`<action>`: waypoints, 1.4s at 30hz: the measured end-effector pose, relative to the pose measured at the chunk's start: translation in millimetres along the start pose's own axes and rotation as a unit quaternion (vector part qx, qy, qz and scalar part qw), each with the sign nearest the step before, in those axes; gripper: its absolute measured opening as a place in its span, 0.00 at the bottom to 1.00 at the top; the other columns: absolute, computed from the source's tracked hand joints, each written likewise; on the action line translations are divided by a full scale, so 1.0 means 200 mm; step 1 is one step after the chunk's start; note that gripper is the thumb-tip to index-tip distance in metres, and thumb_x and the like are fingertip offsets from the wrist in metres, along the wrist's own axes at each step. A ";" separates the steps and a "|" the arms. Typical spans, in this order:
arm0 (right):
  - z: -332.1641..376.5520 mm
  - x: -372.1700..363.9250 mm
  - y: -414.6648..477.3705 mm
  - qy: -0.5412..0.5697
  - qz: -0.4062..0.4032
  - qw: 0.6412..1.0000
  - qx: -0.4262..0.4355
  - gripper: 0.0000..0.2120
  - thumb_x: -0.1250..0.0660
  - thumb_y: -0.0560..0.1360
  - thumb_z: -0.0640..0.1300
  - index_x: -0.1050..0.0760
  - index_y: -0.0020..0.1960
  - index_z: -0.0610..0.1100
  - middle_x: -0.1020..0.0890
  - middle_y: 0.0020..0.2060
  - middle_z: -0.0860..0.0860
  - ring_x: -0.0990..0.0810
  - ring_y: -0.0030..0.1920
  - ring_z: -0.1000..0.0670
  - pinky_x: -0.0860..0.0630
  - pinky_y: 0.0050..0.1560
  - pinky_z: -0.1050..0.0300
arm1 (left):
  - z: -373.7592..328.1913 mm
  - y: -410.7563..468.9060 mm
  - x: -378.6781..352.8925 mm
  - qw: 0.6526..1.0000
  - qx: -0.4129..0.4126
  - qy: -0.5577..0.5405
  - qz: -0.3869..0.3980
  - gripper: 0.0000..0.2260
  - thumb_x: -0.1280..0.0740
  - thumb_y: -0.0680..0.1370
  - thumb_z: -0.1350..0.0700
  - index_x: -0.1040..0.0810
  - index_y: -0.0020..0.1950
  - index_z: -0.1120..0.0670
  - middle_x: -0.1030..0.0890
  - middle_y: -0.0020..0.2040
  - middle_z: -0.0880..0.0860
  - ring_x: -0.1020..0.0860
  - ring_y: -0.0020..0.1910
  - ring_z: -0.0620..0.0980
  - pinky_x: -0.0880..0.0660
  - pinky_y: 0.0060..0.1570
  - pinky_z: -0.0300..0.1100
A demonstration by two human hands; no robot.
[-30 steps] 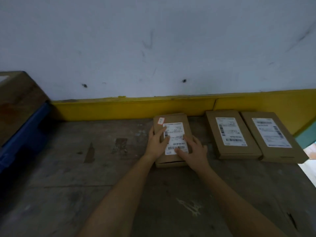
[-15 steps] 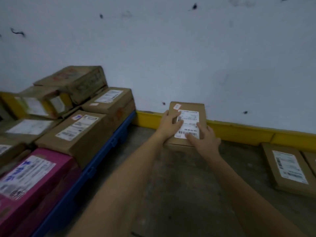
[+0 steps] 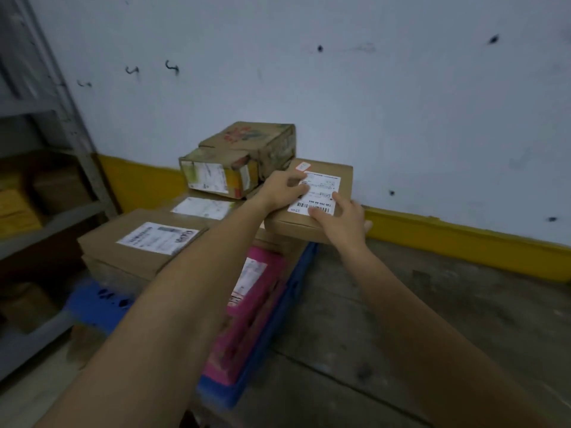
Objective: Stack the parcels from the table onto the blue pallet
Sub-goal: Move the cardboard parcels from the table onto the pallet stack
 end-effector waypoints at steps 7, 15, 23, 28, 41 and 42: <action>0.14 -0.32 -0.11 -0.041 -0.025 0.998 -0.034 0.31 0.34 0.72 0.58 0.38 0.72 0.53 0.41 0.73 0.48 0.42 0.68 0.42 0.41 0.63 0.51 | 0.29 0.01 0.18 0.998 -0.031 -0.008 0.057 0.19 0.36 0.78 0.53 0.29 0.69 0.54 0.31 0.71 0.53 0.32 0.69 0.50 0.38 0.62 0.36; 0.16 -0.47 -0.05 -0.105 -0.031 0.992 -0.066 0.32 0.35 0.73 0.58 0.40 0.73 0.53 0.42 0.73 0.48 0.42 0.69 0.43 0.41 0.64 0.51 | 0.48 0.11 0.16 0.993 -0.032 -0.039 0.111 0.22 0.36 0.78 0.50 0.31 0.71 0.54 0.32 0.72 0.52 0.35 0.71 0.50 0.40 0.64 0.37; 0.06 -0.55 -0.01 -0.072 -0.038 0.993 -0.087 0.30 0.35 0.73 0.57 0.39 0.73 0.52 0.41 0.73 0.47 0.43 0.71 0.41 0.43 0.67 0.47 | 0.56 0.16 0.09 0.990 -0.063 0.032 0.122 0.23 0.38 0.79 0.48 0.33 0.72 0.54 0.34 0.73 0.51 0.40 0.73 0.54 0.41 0.70 0.48; 0.06 -0.52 -0.01 -0.038 -0.046 0.995 -0.074 0.29 0.35 0.74 0.56 0.37 0.72 0.50 0.37 0.72 0.47 0.40 0.71 0.43 0.45 0.70 0.47 | 0.51 0.19 0.10 0.990 -0.057 0.053 0.119 0.17 0.38 0.77 0.50 0.27 0.65 0.53 0.33 0.73 0.55 0.32 0.68 0.54 0.35 0.60 0.40; -0.16 0.04 -0.06 -0.027 -0.104 0.991 -0.085 0.28 0.37 0.76 0.56 0.38 0.73 0.50 0.37 0.73 0.47 0.42 0.73 0.44 0.48 0.72 0.46 | 0.09 0.23 -0.09 0.993 -0.105 0.028 0.045 0.19 0.37 0.77 0.54 0.29 0.68 0.57 0.26 0.66 0.56 0.29 0.65 0.54 0.36 0.54 0.37; -0.21 0.11 -0.06 -0.033 -0.109 0.990 -0.089 0.28 0.37 0.76 0.55 0.38 0.73 0.49 0.37 0.73 0.46 0.42 0.73 0.44 0.48 0.72 0.46 | 0.03 0.22 -0.15 0.992 -0.114 0.032 0.054 0.19 0.37 0.78 0.54 0.29 0.68 0.58 0.26 0.65 0.57 0.29 0.64 0.54 0.37 0.53 0.37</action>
Point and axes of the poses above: each hand's wrist, its own y-axis towards the middle knuckle, its own x-axis out of the back of the hand, z = x × y, the point moved 3 cm from there along y, towards the middle knuckle
